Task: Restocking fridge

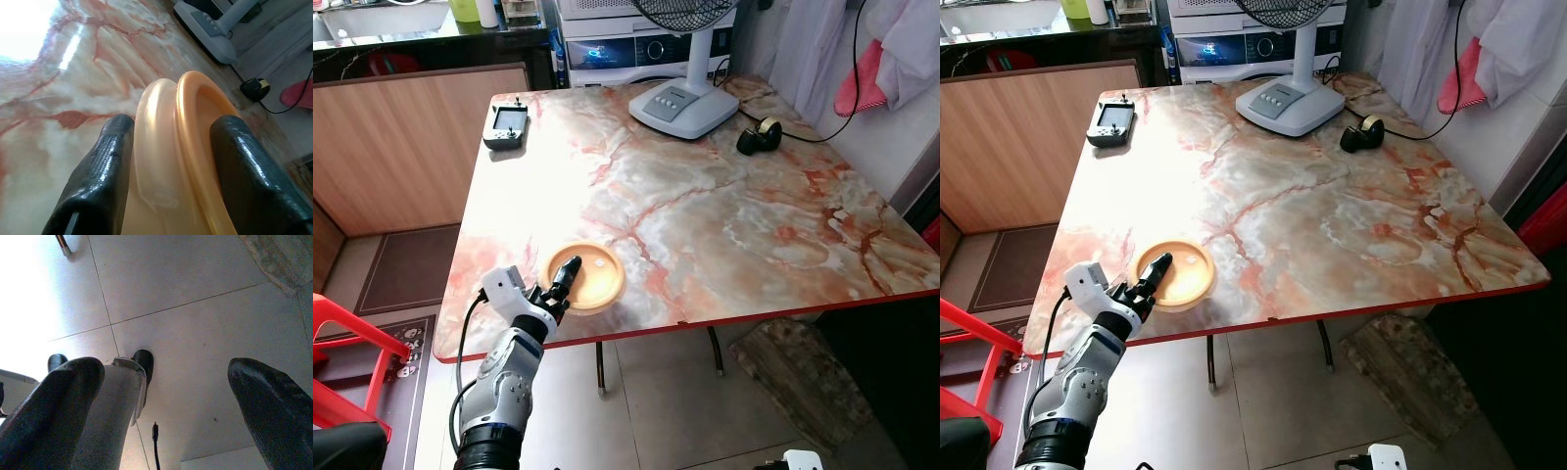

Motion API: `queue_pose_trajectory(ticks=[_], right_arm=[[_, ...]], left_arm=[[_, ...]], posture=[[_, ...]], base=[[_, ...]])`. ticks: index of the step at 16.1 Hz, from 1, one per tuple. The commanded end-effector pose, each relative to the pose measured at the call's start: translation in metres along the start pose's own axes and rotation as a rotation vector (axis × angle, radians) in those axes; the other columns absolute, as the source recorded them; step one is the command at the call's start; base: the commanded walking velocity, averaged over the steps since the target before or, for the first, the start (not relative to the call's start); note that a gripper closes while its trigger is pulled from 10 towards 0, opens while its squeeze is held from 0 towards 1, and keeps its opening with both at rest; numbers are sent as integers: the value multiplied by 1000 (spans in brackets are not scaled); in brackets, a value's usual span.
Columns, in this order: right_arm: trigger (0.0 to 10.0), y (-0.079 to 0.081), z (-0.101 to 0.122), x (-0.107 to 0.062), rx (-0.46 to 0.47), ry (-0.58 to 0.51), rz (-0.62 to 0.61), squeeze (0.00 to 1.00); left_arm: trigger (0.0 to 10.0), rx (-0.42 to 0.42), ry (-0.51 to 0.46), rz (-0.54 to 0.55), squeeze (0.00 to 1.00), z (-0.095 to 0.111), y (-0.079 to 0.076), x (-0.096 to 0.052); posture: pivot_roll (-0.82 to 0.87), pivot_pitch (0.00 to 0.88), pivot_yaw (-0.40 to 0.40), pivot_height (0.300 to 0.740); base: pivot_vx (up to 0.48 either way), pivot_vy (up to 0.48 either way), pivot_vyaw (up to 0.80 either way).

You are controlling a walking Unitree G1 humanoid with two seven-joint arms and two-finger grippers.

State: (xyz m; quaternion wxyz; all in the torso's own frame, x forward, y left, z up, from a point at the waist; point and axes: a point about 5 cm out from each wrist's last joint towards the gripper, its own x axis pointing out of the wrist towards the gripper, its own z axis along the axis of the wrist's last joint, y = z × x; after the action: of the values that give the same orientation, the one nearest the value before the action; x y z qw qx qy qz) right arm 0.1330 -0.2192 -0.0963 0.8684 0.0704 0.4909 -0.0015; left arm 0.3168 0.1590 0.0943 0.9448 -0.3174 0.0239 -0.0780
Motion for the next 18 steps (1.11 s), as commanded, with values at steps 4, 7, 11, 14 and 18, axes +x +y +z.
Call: queue_pose_trajectory(ticks=[4,7,11,14,18], right_arm=[[10000,-2,-3,-1,-9,8,-4,0],[10000,-3,-4,-2,-11,10,-5,0],[10000,-3,-5,-2,-9,11,-8,0],[10000,-3,-5,-2,-9,12,-7,0],[10000,-2,-6,-2,-2,10,-7,0]], left_arm=[[0,-7,-43,-28,0,9,-10,6],[0,-3,-76,-61,0,19,-21,11],[0,15,-88,-70,0,23,-26,9],[0,44,-106,-70,0,28,-29,7],[1255,158,-116,-58,0,34,-32,0]], posture=[[77,55,-35,740],[77,59,-37,740],[76,63,-37,740],[78,64,-34,740],[79,64,-23,740]], base=[[0,0,0],[0,0,0],[0,0,0],[0,0,0],[0,0,0]])
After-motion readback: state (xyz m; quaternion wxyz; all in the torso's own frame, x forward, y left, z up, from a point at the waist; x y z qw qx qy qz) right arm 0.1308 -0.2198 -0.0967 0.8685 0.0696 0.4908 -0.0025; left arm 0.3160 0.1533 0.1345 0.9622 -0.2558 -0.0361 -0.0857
